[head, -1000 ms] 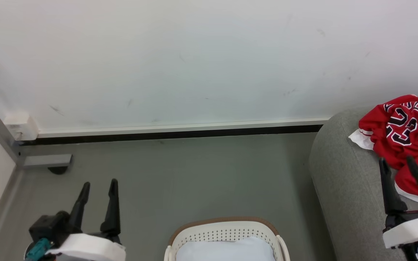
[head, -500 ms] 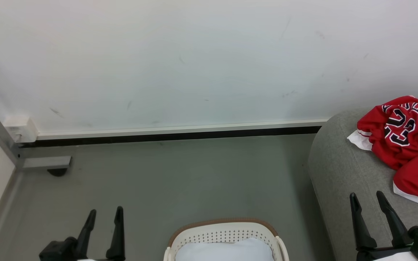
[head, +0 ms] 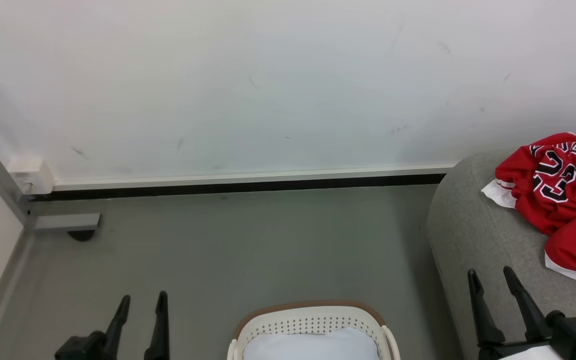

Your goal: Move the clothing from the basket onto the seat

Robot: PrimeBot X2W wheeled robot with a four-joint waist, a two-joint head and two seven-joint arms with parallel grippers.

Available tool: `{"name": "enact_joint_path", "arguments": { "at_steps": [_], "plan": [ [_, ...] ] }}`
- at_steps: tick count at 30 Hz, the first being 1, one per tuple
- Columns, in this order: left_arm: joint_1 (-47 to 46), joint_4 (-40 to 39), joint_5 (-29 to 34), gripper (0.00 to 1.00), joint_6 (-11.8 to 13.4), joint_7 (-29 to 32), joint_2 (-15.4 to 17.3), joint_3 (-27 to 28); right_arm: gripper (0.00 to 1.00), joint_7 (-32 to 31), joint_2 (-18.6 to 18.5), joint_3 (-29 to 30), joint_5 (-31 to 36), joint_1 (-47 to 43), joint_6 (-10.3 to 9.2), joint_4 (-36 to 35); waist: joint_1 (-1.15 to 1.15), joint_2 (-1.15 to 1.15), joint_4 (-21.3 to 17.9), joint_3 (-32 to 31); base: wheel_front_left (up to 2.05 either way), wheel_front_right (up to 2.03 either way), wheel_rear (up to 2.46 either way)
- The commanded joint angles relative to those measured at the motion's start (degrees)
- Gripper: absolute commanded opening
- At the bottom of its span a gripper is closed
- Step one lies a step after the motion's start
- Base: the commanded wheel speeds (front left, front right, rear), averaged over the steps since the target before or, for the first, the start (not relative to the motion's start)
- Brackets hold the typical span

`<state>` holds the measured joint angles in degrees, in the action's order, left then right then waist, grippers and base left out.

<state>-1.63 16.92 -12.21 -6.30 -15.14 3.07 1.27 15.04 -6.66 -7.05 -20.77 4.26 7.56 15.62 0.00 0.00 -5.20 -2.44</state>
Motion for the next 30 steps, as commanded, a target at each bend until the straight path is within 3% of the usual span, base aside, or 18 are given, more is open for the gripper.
{"name": "enact_joint_path", "arguments": {
  "at_steps": [1, 19, 20, 23, 30],
  "plan": [
    [-0.39, 0.21, 0.24, 1.00, -0.19, 0.00, 0.08, 0.26, 1.00, 0.16, 0.16, -0.18, -0.35, 0.54, -0.15, 0.25, 0.00, 0.00, 0.07, -0.01, 0.00, 0.00, 0.00],
    [-0.90, 0.99, -0.17, 1.00, -0.82, 0.00, -0.10, 0.22, 1.00, 0.17, 0.05, -1.61, -1.16, 1.30, -0.15, 1.10, 0.00, 0.00, 0.03, 0.11, 0.00, 0.00, 0.00],
    [-0.45, 1.08, 0.06, 0.00, -0.74, 0.00, -0.27, 0.09, 0.00, -0.01, 0.10, -1.67, -0.63, 0.37, 0.00, 1.10, 0.00, 0.00, 0.04, 0.11, 0.00, 0.00, 0.00],
    [0.30, 2.47, -0.30, 0.00, -0.74, 0.21, -0.58, 0.14, 0.00, -0.23, 0.26, -1.80, -0.95, -0.72, 0.00, 2.18, 0.00, 0.00, 0.04, 0.12, 0.00, 0.00, 0.00],
    [-0.63, 2.39, -7.99, 0.00, -0.78, 2.72, -0.53, 1.07, 0.00, -2.27, 0.57, -0.31, -7.90, -0.41, -0.01, 1.77, 0.00, 0.00, 0.34, 0.26, 0.00, 0.00, 0.00]
  ]
}}
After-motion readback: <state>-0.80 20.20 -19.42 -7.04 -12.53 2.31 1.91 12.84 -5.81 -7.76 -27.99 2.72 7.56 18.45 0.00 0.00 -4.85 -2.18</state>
